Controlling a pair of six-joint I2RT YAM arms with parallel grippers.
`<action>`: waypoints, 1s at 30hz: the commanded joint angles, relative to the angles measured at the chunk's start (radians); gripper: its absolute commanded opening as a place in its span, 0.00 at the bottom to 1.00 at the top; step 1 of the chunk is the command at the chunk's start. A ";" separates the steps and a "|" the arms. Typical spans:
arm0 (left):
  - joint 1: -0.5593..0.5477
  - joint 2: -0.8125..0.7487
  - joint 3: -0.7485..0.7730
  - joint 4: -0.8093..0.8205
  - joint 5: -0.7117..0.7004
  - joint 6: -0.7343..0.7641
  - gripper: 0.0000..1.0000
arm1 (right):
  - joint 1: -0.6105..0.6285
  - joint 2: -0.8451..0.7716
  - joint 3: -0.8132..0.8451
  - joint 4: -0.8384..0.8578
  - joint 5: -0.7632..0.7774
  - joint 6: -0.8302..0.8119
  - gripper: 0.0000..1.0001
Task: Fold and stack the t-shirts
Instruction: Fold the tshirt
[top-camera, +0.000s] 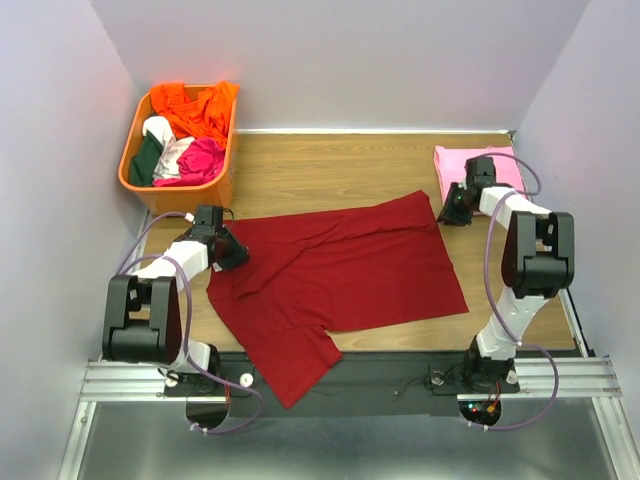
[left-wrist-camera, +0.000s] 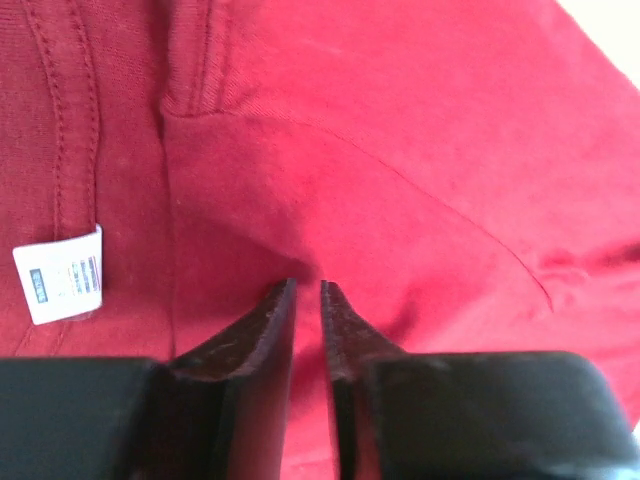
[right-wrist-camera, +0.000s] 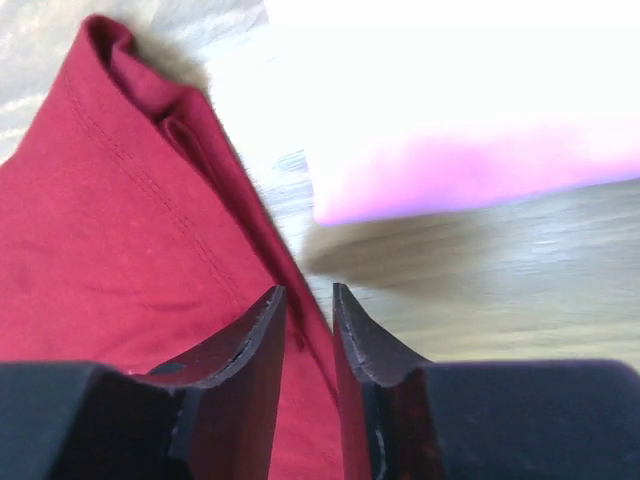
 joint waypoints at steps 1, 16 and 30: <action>0.001 -0.110 0.067 -0.022 -0.033 0.027 0.35 | -0.009 -0.068 0.086 0.012 -0.070 -0.023 0.33; -0.016 0.090 0.225 0.083 -0.296 0.047 0.29 | 0.014 0.207 0.361 0.177 -0.300 0.082 0.25; 0.007 0.228 0.124 0.107 -0.251 -0.065 0.20 | -0.044 0.279 0.220 0.194 -0.067 0.092 0.17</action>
